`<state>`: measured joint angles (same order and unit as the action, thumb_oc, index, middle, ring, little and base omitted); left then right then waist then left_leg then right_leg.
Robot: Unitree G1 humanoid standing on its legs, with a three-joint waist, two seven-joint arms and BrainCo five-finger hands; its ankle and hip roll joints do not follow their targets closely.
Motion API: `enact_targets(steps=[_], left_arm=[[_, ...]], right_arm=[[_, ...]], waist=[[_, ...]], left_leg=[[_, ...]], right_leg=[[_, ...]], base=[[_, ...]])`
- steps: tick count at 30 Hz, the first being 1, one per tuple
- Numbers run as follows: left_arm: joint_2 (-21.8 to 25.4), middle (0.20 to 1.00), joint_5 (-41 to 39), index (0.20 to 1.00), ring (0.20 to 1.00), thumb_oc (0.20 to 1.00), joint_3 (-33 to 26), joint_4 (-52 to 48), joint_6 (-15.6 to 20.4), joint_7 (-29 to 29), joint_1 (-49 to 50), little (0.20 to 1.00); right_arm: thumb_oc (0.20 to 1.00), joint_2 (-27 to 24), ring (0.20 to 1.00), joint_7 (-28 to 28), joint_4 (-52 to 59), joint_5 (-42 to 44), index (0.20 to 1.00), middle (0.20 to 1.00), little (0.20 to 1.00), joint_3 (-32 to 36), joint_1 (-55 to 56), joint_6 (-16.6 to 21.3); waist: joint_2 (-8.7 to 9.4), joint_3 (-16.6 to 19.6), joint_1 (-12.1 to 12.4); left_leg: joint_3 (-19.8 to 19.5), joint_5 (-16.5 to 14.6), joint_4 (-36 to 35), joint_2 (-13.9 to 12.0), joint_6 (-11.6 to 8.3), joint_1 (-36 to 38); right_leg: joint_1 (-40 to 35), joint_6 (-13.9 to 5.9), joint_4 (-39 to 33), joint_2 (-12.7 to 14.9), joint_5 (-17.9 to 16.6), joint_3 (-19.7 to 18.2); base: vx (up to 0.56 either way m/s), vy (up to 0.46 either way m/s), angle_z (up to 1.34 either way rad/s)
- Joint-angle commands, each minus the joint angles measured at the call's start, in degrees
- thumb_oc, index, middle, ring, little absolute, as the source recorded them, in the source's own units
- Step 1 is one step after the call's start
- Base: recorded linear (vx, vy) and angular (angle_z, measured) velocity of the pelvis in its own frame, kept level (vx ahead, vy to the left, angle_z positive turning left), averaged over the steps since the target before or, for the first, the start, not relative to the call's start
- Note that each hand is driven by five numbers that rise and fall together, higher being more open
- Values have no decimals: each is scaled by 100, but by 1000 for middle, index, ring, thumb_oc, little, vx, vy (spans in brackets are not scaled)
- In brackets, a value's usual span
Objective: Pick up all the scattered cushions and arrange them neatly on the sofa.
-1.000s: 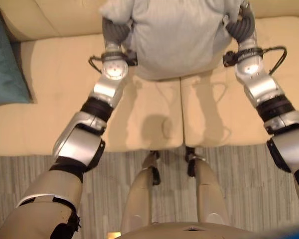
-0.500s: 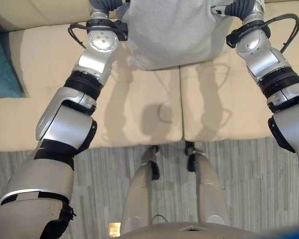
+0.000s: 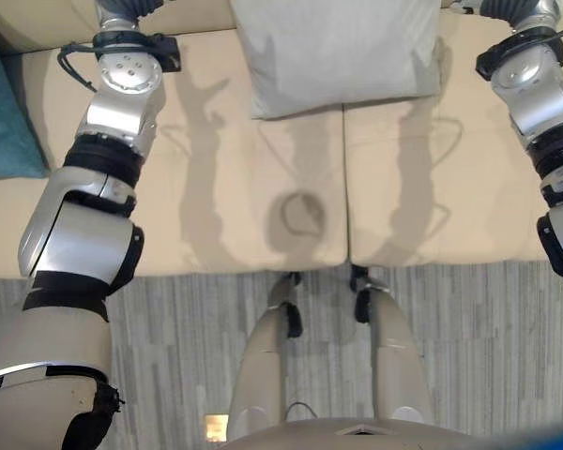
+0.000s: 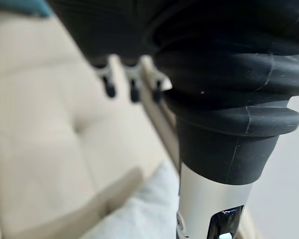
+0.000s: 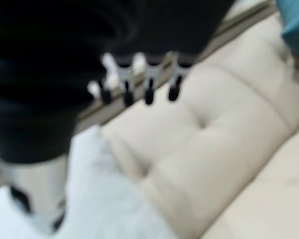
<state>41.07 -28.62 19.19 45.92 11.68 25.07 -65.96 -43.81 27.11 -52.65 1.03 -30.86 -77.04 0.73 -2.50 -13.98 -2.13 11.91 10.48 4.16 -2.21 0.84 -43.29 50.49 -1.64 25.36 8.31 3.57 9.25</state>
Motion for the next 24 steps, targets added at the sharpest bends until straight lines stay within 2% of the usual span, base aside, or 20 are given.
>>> enact_targets(steps=[1,4,5,6,7,9,10,11,13,14,15,17,19,20,23,24], left_arm=[[197,1000,177,1000,1000,1000,-423,-589,460,-72,837,1000],[89,1000,367,1000,1000,1000,-968,-1561,519,-215,2171,1000],[86,1000,380,1000,1000,1000,-975,-1606,501,-207,2223,1000],[-32,1000,419,1000,1000,1000,-1160,-1882,508,-314,2737,1000],[-149,1000,616,1000,1000,1000,-1383,-2411,481,-481,3663,1000],[-195,1000,951,1000,1000,1000,-1564,-2702,413,-737,4501,1000],[-345,1000,1057,1000,1000,1000,-1607,-2775,379,-814,4871,1000],[-821,1000,1252,1000,1000,1000,-1674,-2615,261,-1089,5793,1000],[-919,1000,1313,1000,1000,1000,-1699,-2460,204,-1205,6020,1000],[-1186,1000,1465,1000,1000,1000,-1607,-1997,109,-1379,6404,1000],[-1185,1000,1465,1000,1000,1000,-1608,-1994,111,-1379,6403,1000],[-1571,1000,1641,1000,1000,1000,-1455,-1131,-30,-1666,6746,1000],[-1673,1000,1653,1000,1000,1000,-1436,-865,-68,-1727,6807,1000],[-1836,1000,1983,1000,1000,1000,-1224,-403,-132,-1822,6885,1000],[-2110,1000,1965,1000,1000,1000,-1177,57,-211,-1929,6959,1000],[-2347,1000,2093,1000,1000,1000,-1162,689,-314,-1983,6994,1000]], right_arm=[[1000,-394,1000,40,268,-112,1000,1000,1000,440,750,294],[1000,-600,1000,-72,1121,-313,1000,1000,1000,1244,2090,372],[1000,-596,1000,-74,1166,-326,1000,1000,1000,1278,2157,358],[1000,-630,1000,-177,1409,-413,1000,1000,1000,1557,2750,423],[1000,-580,1000,-285,1904,-460,1000,1000,1000,2134,3727,532],[1000,-502,1000,-538,2224,-580,1000,1000,1000,2617,4772,618],[1000,-368,1000,-668,2377,-520,1000,1000,1000,2795,5190,709],[1000,10,1000,-1093,2580,-544,1000,1000,1000,3068,6330,811],[1000,158,1000,-1215,2570,-591,1000,1000,1000,3105,6652,811],[1000,428,1000,-1490,2272,-604,1000,1000,1000,2926,7081,846],[1000,429,1000,-1490,2271,-604,1000,1000,1000,2925,7079,848],[1000,764,1000,-1779,1687,-866,1000,1000,1000,2597,7445,819],[1000,826,1000,-1830,1492,-1025,1000,1000,1000,2434,7502,793],[1000,1061,1000,-1974,1003,-1147,1000,1000,1000,2132,7646,789],[1000,1355,1000,-2048,673,-1146,1000,1000,1000,2019,7808,772],[1000,1605,1000,-2087,299,-1226,1000,1000,1000,1878,7989,746]], waist=[[205,308,43],[221,317,45],[230,327,51],[225,310,43],[248,242,40],[268,181,16],[282,149,6],[309,164,-19],[309,200,-28],[301,285,-58],[301,293,-59],[292,475,-84],[287,544,-85],[282,673,-98],[300,765,-115],[326,846,-131]], left_leg=[[-266,-615,428,84,-528,464],[-236,-755,448,72,-514,863],[-233,-757,441,72,-515,887],[-216,-803,446,71,-507,1071],[-185,-873,419,87,-514,1493],[-151,-913,356,96,-524,1960],[-154,-915,315,96,-529,2165],[-130,-893,155,90,-543,2727],[-126,-864,82,85,-540,2876],[-109,-861,-13,44,-564,3191],[-109,-842,-23,45,-562,3181],[-52,-812,-147,5,-587,3540],[-52,-811,-205,-5,-592,3660],[-17,-779,-293,-17,-611,3847],[-20,-751,-428,-42,-631,4092],[16,-740,-512,-85,-641,4252]], right_leg=[[-1102,-660,-1972,-12,-1191,-144],[-1392,-638,-1778,12,-1009,-142],[-1411,-639,-1776,12,-1002,-144],[-1529,-631,-1669,28,-920,-130],[-1838,-634,-1525,50,-813,-123],[-2256,-635,-1462,57,-680,-85],[-2446,-639,-1458,56,-636,-56],[-3037,-644,-1501,3,-513,56],[-3195,-652,-1563,-22,-512,77],[-3500,-671,-1609,-27,-461,129],[-3495,-669,-1629,-29,-483,130],[-3903,-688,-1793,-88,-453,188],[-4000,-689,-1845,-121,-447,196],[-4226,-694,-1959,-182,-435,228],[-4450,-698,-2064,-250,-418,236],[-4637,-674,-2113,-322,-353,255]], base=[[50,11,3],[62,20,0],[66,15,-3],[92,10,-2],[125,14,3],[103,-13,7],[154,-81,3],[156,-93,-2],[105,-83,-4],[43,-63,-4],[102,-110,4],[83,-100,4],[53,-70,-1],[49,-87,-1],[35,-76,2],[24,-112,10]])
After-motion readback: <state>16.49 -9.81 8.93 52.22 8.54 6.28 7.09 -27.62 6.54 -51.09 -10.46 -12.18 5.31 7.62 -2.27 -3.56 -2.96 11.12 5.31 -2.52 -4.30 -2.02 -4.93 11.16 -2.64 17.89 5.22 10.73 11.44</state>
